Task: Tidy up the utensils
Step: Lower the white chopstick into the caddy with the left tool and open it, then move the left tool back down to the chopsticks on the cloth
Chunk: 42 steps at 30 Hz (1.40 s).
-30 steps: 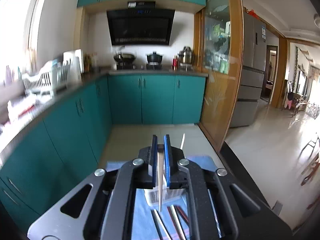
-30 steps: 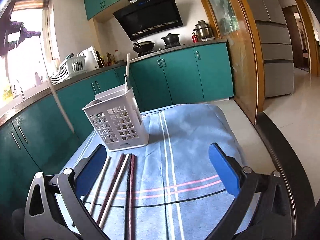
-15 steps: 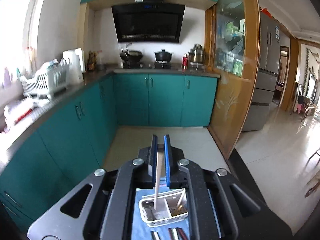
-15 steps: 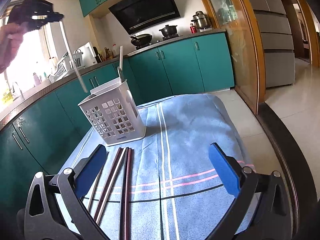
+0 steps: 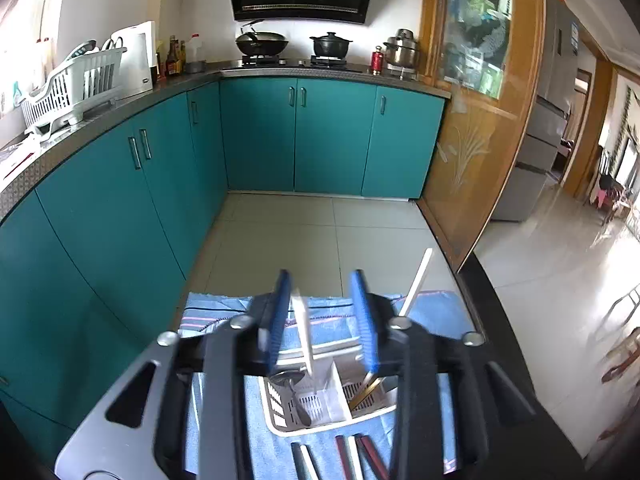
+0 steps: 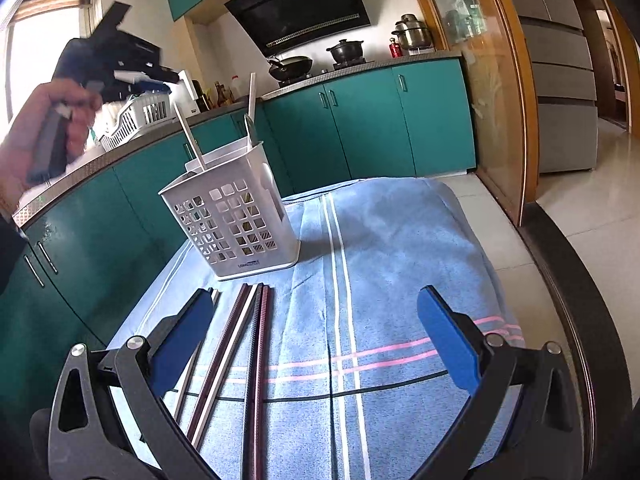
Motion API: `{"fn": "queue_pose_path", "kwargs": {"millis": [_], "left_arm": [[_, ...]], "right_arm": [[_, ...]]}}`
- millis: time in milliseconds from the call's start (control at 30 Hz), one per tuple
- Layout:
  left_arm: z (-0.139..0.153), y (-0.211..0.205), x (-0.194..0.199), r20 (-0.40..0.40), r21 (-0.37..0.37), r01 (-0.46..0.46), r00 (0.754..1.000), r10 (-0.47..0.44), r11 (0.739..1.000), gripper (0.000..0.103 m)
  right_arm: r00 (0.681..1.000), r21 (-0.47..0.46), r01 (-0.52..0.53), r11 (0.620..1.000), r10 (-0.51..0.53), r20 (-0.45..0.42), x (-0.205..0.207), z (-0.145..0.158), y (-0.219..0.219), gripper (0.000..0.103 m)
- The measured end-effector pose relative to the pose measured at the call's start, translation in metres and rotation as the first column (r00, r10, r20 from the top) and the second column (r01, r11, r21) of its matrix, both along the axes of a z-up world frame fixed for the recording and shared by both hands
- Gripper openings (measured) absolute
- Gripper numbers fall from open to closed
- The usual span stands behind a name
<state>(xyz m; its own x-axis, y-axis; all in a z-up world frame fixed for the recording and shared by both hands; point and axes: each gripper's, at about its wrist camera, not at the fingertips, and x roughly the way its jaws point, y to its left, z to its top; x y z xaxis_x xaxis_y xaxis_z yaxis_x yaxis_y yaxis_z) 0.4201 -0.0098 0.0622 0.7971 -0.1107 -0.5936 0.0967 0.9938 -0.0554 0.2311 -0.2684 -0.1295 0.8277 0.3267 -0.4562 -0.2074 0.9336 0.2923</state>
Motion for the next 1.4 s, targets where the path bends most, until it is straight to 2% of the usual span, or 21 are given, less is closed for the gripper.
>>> {"fn": "queue_pose_path", "kwargs": {"millis": [33,67,133,200,300,367,433,467,600,767,933,1400], "left_arm": [[-0.002,0.0,-0.006,0.007,0.012,0.005,1.0,-0.006,1.0,0.035],[-0.002,0.002,-0.014,0.014,0.008,0.015,1.0,-0.015,1.0,0.042],[0.003,0.008,-0.042,0.062,-0.006,0.031,0.998,-0.03,1.0,0.057],[0.007,0.011,-0.08,0.132,0.019,0.033,0.991,-0.035,0.999,0.078],[0.0,0.012,-0.144,0.221,0.08,0.045,0.973,-0.061,0.996,0.091],[-0.019,0.01,-0.185,0.246,0.13,0.061,0.965,-0.092,0.99,0.095],[-0.043,0.009,-0.213,0.247,0.159,0.046,0.965,-0.084,0.986,0.096],[-0.061,0.01,-0.224,0.222,0.157,0.038,0.972,-0.073,0.987,0.096],[-0.118,0.006,-0.246,0.091,0.087,0.042,0.995,-0.05,0.995,0.096],[-0.165,0.008,-0.262,0.033,0.03,0.017,0.999,-0.018,0.999,0.096],[-0.18,0.017,-0.263,-0.023,-0.026,0.015,1.0,-0.016,1.0,0.096],[-0.188,0.017,-0.272,-0.058,-0.023,0.029,0.998,-0.031,0.999,0.096]], "right_arm": [[1.0,-0.002,-0.001,1.0,0.001,0.0,0.0,0.0,0.001,0.1],[1.0,-0.004,-0.001,1.0,0.001,0.0,0.0,-0.001,0.001,0.1],[1.0,-0.007,-0.001,1.0,0.001,0.001,0.0,-0.001,0.001,0.1],[1.0,-0.008,-0.001,1.0,0.001,0.01,-0.002,0.0,0.0,0.1],[1.0,-0.018,0.002,1.0,-0.002,0.012,-0.002,0.001,0.001,0.1],[1.0,-0.026,0.003,1.0,-0.002,0.017,-0.004,0.003,0.001,0.1],[0.999,-0.043,0.005,0.999,-0.004,0.033,-0.008,0.005,0.004,0.1],[0.999,-0.053,0.004,0.999,-0.001,0.04,-0.011,0.007,0.006,0.1],[0.998,-0.081,-0.008,0.997,0.012,0.056,-0.022,0.012,0.016,0.1],[0.999,-0.127,-0.025,0.992,0.03,0.035,-0.035,0.014,0.03,0.1],[0.998,-0.141,-0.018,0.99,0.025,0.051,-0.061,0.014,0.036,0.1],[0.999,-0.159,-0.03,0.987,0.036,0.034,-0.07,0.006,0.044,0.1]]}}
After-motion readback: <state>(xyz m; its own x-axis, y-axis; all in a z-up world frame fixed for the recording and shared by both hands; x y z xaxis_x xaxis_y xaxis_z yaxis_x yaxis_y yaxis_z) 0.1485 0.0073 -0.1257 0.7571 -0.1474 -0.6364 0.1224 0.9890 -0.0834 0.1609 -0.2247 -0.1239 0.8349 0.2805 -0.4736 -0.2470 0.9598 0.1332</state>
